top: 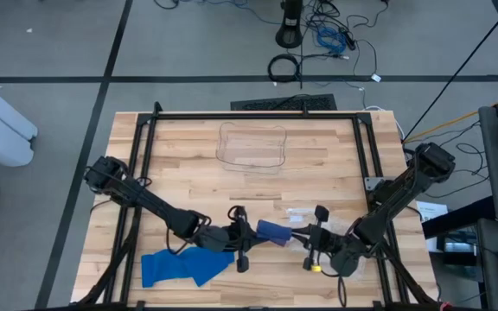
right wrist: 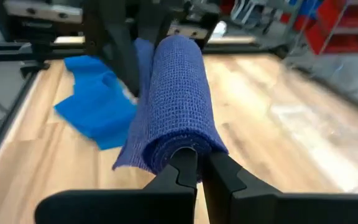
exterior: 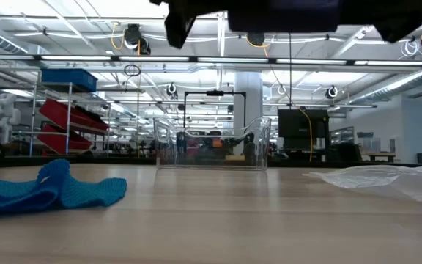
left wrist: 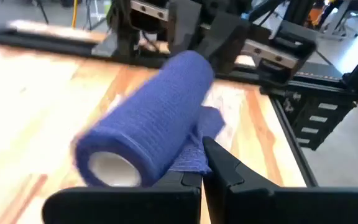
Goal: Roll bandage
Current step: Roll the purple bandage
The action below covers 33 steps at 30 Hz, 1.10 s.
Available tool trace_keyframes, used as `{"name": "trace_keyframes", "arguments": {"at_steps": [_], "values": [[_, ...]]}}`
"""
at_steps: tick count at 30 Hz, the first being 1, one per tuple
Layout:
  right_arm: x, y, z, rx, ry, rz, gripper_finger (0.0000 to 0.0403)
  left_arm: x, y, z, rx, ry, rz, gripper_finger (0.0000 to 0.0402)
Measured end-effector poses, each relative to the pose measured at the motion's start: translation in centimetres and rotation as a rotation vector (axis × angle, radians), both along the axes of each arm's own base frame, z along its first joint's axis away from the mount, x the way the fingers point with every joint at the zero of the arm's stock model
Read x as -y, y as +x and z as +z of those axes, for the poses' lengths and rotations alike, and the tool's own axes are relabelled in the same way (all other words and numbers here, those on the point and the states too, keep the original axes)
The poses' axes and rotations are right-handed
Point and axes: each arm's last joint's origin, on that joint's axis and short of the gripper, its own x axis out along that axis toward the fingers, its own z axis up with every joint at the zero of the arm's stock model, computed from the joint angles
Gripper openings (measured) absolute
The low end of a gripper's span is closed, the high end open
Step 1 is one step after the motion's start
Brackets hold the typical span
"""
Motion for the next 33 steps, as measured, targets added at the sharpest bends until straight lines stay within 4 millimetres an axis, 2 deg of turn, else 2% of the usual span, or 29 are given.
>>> {"name": "trace_keyframes", "arguments": {"at_steps": [4,12,15,22,30,33], "values": [[-0.3,1.2,-1.8,-0.005,0.072,-0.007,0.0,0.0,-0.1,-1.2,-0.029,-0.037,0.014,0.0002],[0.0,3.2,-6.0,-0.037,0.149,-0.073,0.0,0.4,0.3,-5.3,-0.139,-0.055,0.024,0.0002],[0.1,3.6,-7.5,-0.05,0.187,-0.106,0.0,0.4,0.4,-5.8,-0.153,-0.059,0.023,0.0002],[0.0,4.2,-9.0,-0.071,0.25,-0.096,0.0,0.4,0.3,-6.1,-0.16,-0.053,0.026,0.0002],[-0.2,4.0,-10.7,-0.118,0.349,-0.098,0.0,-0.6,-1.0,-8.5,-0.202,-0.12,0.072,0.0002],[0.0,4.3,-11.1,-0.142,0.386,-0.095,0.0,-0.5,-0.9,-8.9,-0.195,-0.146,0.075,0.0002]]}}
